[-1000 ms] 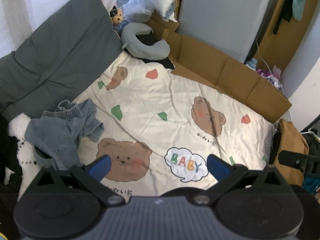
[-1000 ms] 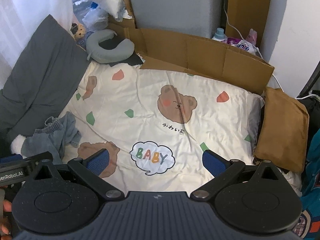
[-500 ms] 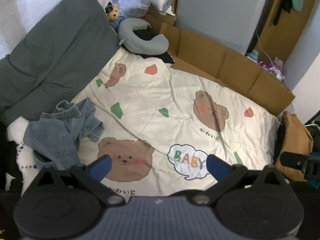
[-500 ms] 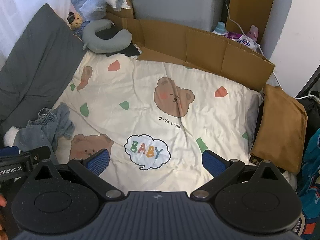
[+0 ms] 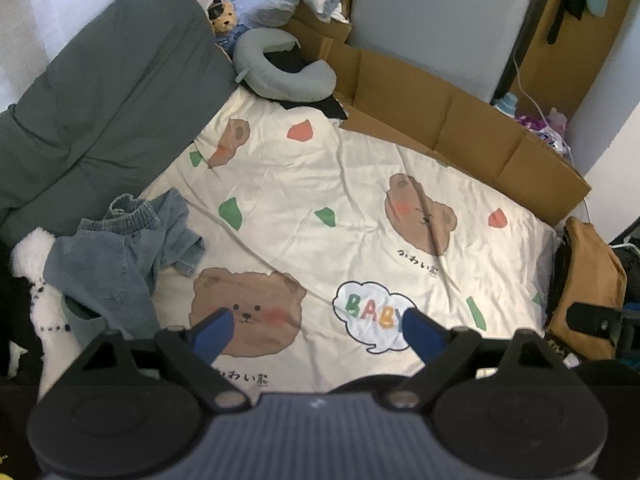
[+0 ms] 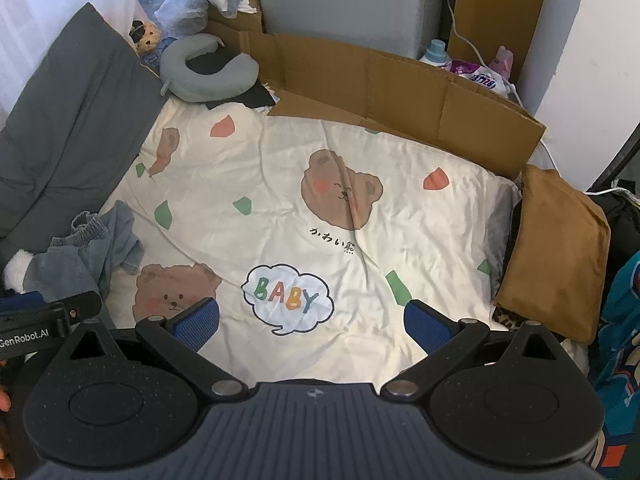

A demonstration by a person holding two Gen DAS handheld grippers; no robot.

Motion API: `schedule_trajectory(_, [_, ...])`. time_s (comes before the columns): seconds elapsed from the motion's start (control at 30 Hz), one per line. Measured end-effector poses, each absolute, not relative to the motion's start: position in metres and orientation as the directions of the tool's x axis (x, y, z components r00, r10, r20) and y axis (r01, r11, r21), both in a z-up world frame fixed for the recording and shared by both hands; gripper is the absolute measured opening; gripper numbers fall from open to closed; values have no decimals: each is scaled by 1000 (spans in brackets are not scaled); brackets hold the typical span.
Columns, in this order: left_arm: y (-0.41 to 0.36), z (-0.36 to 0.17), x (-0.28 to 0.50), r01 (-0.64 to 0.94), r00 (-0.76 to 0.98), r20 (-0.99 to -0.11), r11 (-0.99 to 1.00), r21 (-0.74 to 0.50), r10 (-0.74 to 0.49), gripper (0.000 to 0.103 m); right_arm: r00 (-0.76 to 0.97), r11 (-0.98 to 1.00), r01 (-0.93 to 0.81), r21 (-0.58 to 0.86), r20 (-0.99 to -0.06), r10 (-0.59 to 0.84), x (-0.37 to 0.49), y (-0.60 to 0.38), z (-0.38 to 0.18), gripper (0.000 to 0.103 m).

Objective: Fold clothes

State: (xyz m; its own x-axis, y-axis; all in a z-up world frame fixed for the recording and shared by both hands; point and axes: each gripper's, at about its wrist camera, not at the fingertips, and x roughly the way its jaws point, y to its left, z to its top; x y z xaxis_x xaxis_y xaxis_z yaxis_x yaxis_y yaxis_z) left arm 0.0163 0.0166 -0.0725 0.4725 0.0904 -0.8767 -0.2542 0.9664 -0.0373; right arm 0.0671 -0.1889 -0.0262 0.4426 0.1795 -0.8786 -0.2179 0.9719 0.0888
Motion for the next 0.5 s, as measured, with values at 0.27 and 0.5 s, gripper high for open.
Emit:
schedule_trajectory(0.27, [17,-72,18,-259,463,-880,966,-18,107,93,444,971,-220,94,-877,186,67,-193,-26,101])
schedule_trajectory(0.5, [17,-72,18,-264,458,-882,964,-19,108,93,446,972,-222,81,-878,175,68,-192,-25,101])
